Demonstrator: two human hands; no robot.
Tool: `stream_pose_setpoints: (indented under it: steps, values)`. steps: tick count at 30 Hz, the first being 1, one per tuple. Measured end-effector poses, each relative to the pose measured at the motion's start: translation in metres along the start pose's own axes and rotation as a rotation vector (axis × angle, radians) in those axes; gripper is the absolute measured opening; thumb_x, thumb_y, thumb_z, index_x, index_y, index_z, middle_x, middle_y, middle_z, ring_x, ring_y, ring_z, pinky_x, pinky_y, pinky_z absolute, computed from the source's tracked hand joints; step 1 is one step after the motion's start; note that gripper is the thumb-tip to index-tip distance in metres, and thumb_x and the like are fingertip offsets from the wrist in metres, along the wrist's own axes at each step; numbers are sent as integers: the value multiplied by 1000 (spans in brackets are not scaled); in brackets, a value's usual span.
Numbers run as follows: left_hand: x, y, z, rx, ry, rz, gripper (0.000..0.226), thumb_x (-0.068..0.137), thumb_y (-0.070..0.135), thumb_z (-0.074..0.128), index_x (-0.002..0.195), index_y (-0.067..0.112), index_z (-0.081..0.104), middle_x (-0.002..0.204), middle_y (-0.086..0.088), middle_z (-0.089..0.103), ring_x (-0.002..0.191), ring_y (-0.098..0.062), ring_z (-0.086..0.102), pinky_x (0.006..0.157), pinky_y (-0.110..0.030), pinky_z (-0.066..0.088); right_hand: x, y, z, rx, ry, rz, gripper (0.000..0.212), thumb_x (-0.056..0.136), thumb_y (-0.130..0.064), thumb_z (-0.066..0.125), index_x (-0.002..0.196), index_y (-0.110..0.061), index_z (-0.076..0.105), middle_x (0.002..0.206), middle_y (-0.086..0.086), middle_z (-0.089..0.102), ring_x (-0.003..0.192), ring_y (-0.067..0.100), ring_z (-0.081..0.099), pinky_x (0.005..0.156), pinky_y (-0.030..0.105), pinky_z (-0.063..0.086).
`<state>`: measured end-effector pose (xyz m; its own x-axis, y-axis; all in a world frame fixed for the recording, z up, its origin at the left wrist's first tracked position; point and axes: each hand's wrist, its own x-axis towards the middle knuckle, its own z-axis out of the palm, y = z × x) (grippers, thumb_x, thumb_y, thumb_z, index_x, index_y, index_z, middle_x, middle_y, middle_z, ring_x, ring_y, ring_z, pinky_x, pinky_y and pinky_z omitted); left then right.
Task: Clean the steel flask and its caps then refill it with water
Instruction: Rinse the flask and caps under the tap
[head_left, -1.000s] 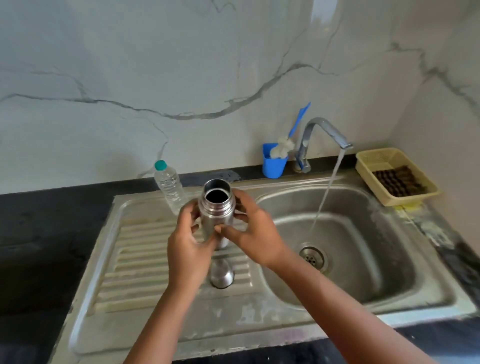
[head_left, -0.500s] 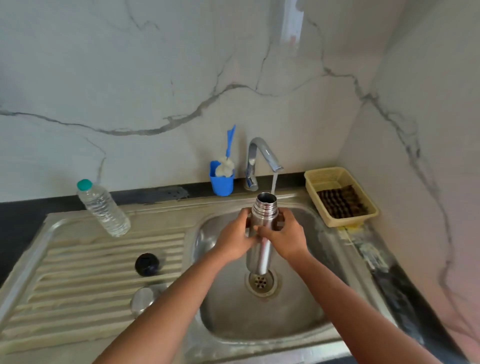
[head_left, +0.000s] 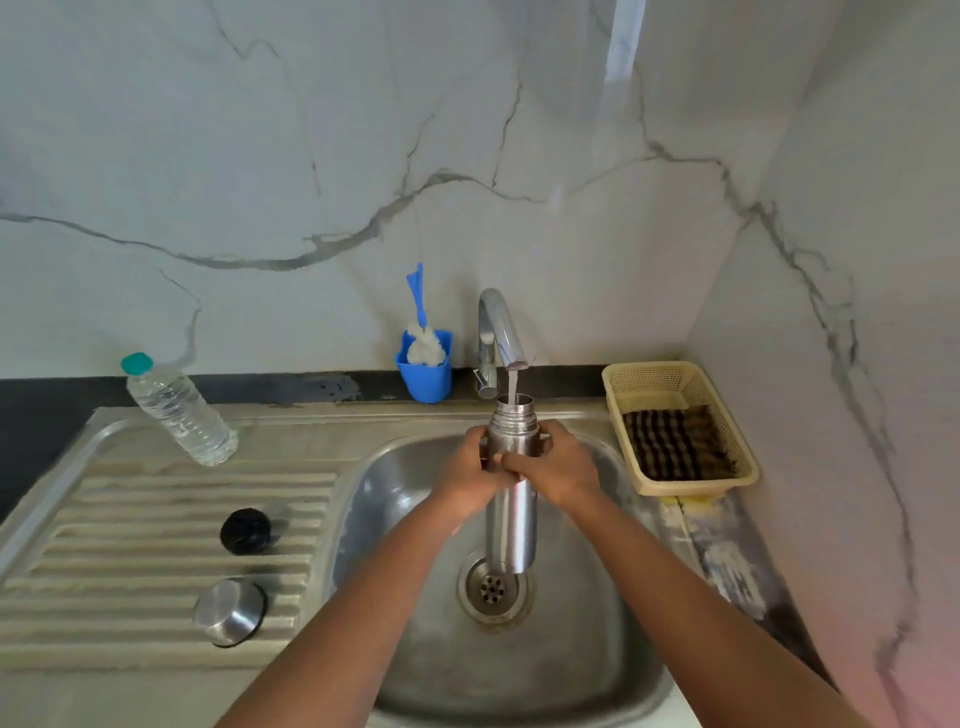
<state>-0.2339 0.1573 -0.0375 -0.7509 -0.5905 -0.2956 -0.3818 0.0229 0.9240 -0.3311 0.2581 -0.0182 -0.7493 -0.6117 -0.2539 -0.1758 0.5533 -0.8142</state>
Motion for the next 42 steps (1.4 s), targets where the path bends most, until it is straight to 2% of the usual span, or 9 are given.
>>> stream_pose_setpoints:
  steps: [7, 13, 19, 23, 28, 32, 36, 39, 42]
  values:
    - [-2, 6, 4, -66, 44, 14, 72, 72, 2, 81, 134, 19, 48, 118, -3, 65, 106, -17, 65, 95, -40, 54, 2, -3, -8, 47, -50, -51, 48, 72, -35, 84, 111, -30, 55, 91, -14, 61, 75, -3, 56, 58, 16, 38]
    - [-4, 11, 11, -34, 96, 146, 66, 75, -2, 78, 131, 21, 51, 112, 6, 67, 103, -10, 65, 87, -22, 54, 6, 5, -14, 83, -34, -96, 48, 71, -35, 84, 108, -35, 53, 91, -19, 58, 81, -4, 55, 67, 21, 42]
    - [-9, 8, 17, -119, 191, 237, 67, 76, -5, 77, 130, 26, 53, 113, 13, 68, 103, -2, 65, 88, -24, 56, 15, -2, -18, 109, -130, -184, 56, 71, -44, 82, 119, -35, 54, 109, -15, 64, 99, 6, 60, 79, 25, 48]
    - [-10, 5, 16, -170, 214, 220, 72, 75, -8, 78, 127, 33, 50, 114, 13, 68, 106, -3, 65, 89, -27, 56, 17, -5, -17, 90, -152, -209, 60, 69, -44, 84, 121, -34, 55, 110, -15, 65, 101, 6, 61, 86, 28, 51]
    - [-12, 5, 11, -67, 112, 201, 70, 76, -3, 79, 119, 41, 48, 117, 13, 64, 112, -6, 60, 82, -13, 50, 13, 10, -14, 20, -102, -236, 60, 65, -35, 87, 117, -37, 57, 101, -19, 66, 97, 4, 64, 78, 20, 49]
    - [-16, -1, 9, -70, 78, 192, 92, 73, 5, 84, 144, 37, 37, 138, 14, 50, 129, 2, 44, 101, -20, 43, 15, 13, -15, -10, -61, -242, 58, 64, -36, 85, 114, -45, 56, 99, -19, 69, 93, 3, 65, 84, 34, 55]
    - [-27, 1, 9, -260, 114, 199, 73, 85, -12, 58, 143, 28, 42, 139, 12, 52, 128, 4, 46, 101, -20, 45, 9, 3, -9, -6, 18, -336, 59, 68, -34, 85, 119, -41, 57, 95, -26, 64, 87, -9, 58, 73, 18, 47]
    - [-28, -3, 3, -317, 150, 209, 60, 91, -10, 50, 141, 23, 46, 141, 8, 53, 127, 3, 48, 91, -15, 48, 16, 0, -15, 42, -31, -343, 57, 66, -34, 84, 117, -40, 60, 101, -20, 69, 96, 0, 63, 80, 25, 51]
    - [-27, -5, -5, -316, 154, 186, 55, 90, -1, 54, 138, 27, 51, 142, 12, 52, 133, 0, 42, 87, -13, 46, 21, -11, -18, -73, -25, -335, 47, 67, -36, 82, 108, -38, 59, 92, -15, 67, 86, 4, 62, 71, 26, 47]
